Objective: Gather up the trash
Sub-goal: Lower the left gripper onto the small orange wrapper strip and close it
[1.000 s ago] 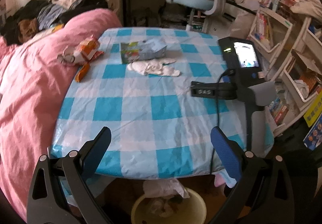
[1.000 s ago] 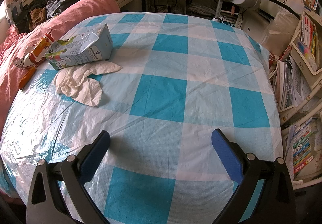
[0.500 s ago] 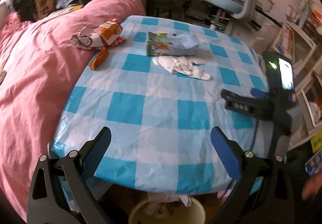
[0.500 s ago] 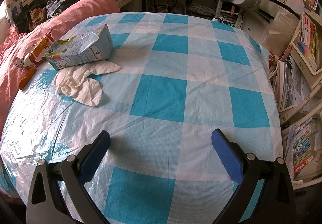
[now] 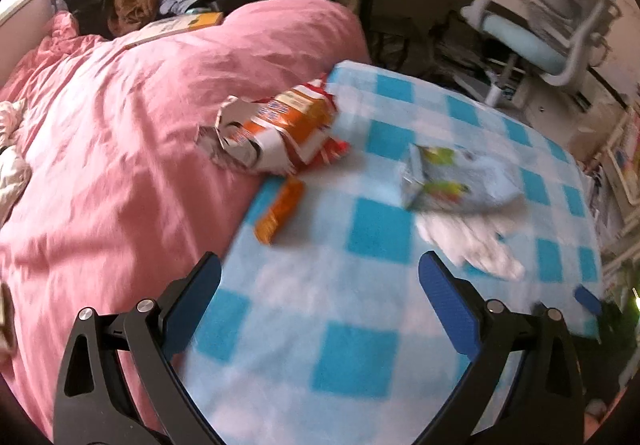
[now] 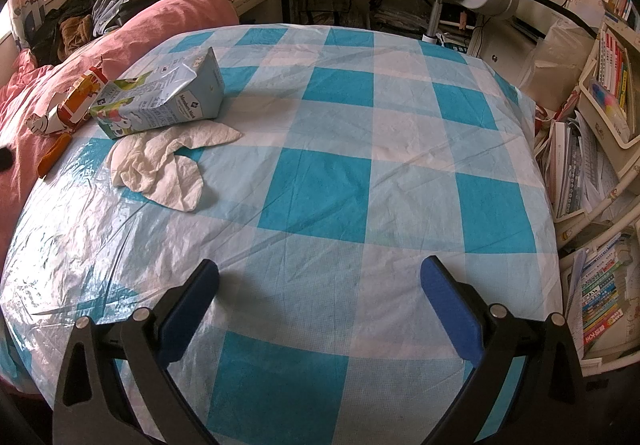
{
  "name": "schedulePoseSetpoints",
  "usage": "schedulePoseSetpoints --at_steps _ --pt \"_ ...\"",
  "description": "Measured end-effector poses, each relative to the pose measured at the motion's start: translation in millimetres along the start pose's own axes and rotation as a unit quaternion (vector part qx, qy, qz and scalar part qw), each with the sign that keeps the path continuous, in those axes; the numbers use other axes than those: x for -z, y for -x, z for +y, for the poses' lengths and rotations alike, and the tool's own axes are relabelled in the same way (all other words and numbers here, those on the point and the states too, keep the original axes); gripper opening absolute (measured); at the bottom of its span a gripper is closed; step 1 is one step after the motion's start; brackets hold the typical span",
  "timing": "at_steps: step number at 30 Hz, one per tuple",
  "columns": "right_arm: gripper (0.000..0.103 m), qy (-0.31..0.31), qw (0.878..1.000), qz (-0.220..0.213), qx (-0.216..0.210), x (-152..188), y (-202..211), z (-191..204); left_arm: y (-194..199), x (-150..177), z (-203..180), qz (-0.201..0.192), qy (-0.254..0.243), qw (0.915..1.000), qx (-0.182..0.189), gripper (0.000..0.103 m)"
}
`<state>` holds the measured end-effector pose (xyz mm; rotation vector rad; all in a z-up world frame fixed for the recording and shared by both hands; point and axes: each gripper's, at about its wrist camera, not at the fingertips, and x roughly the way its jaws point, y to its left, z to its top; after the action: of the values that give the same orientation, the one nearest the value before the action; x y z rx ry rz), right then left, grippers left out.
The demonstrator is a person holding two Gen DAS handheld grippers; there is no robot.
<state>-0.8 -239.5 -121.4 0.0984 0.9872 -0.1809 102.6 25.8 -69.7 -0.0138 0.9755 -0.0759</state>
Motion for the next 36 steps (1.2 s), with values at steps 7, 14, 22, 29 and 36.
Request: schedulePoseSetpoints --at_steps 7,14,22,29,36 --pt "0.097 -0.001 1.000 0.001 -0.001 -5 -5 1 -40 -29 15 0.027 -0.007 0.9993 0.027 0.095" --pt "0.097 0.024 0.999 0.020 -0.027 -12 -4 10 -77 -32 6 0.045 -0.059 0.9970 -0.020 0.093" --pt "0.097 0.091 0.994 -0.030 -0.046 -15 17 34 -87 -33 11 0.040 -0.048 0.9976 -0.028 0.042" --pt "0.097 0.138 0.986 -0.043 -0.083 -30 13 69 -63 -42 18 0.039 -0.013 0.9973 0.060 0.014" --pt "0.096 0.147 0.983 -0.035 -0.105 -48 -9 96 -55 -45 7 0.046 -0.027 0.9934 0.101 0.014"
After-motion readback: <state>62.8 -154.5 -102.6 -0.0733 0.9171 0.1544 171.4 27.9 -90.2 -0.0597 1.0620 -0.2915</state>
